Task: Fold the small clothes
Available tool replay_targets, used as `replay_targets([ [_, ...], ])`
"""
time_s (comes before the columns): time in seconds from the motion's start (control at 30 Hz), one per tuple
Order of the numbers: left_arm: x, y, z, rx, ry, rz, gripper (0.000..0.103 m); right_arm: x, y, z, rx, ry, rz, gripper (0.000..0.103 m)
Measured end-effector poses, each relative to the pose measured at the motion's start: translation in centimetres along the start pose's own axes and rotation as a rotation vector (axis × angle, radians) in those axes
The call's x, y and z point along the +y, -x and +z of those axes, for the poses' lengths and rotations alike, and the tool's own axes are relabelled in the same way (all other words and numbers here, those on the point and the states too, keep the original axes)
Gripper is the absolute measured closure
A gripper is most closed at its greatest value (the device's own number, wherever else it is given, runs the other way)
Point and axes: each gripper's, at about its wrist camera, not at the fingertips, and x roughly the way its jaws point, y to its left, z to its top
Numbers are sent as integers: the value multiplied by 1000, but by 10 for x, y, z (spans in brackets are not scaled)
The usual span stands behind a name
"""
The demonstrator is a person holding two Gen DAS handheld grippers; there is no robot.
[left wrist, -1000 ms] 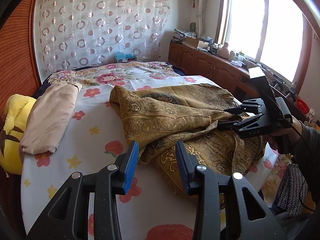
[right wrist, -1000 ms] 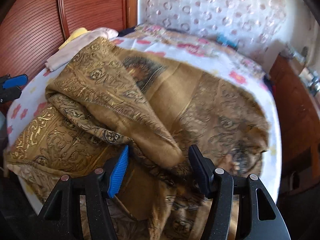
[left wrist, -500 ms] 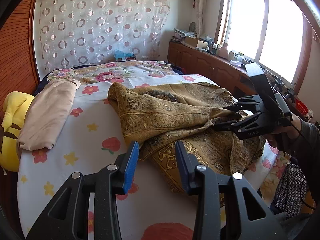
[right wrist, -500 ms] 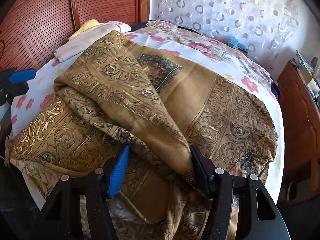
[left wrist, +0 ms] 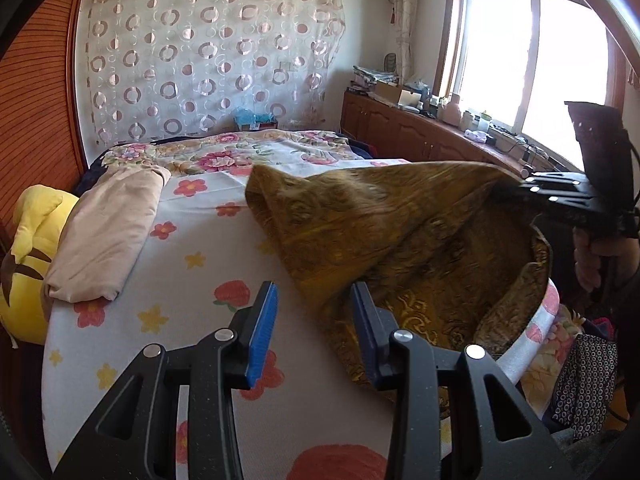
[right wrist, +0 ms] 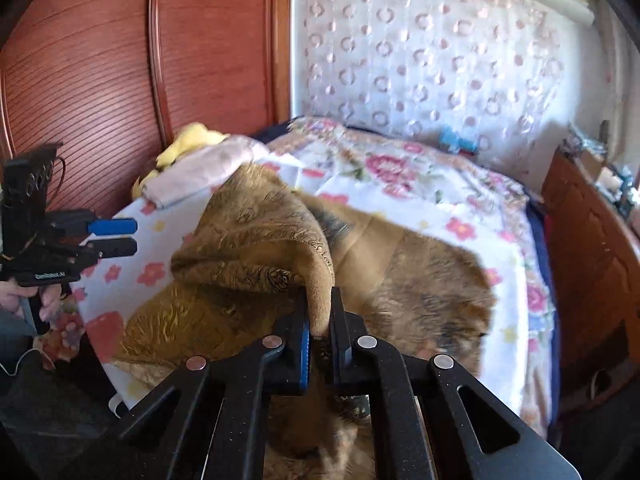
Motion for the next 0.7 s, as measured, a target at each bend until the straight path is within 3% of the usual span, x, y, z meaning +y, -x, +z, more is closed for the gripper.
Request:
replay_targets([
  [0.13,-1,2,1,-13,1,-10,64,-21,15,-16,29,-38,-76,96],
  [0.33,-2,1,4,-11,-7,-18,64,-38,-13,-60,190,-93,-127,91],
  [0.4,-1,2,4,-17,-5,-13,64,-35,-11,-63,171,-101,-121,89],
  [0.53,-4,3,4,-22,-6,-7,64,-31,1,-55,120,-124,-129,68],
  [0.7,-8,8,3,-39,-17,2,64,-8,26,-50,34,-67,-103,59],
])
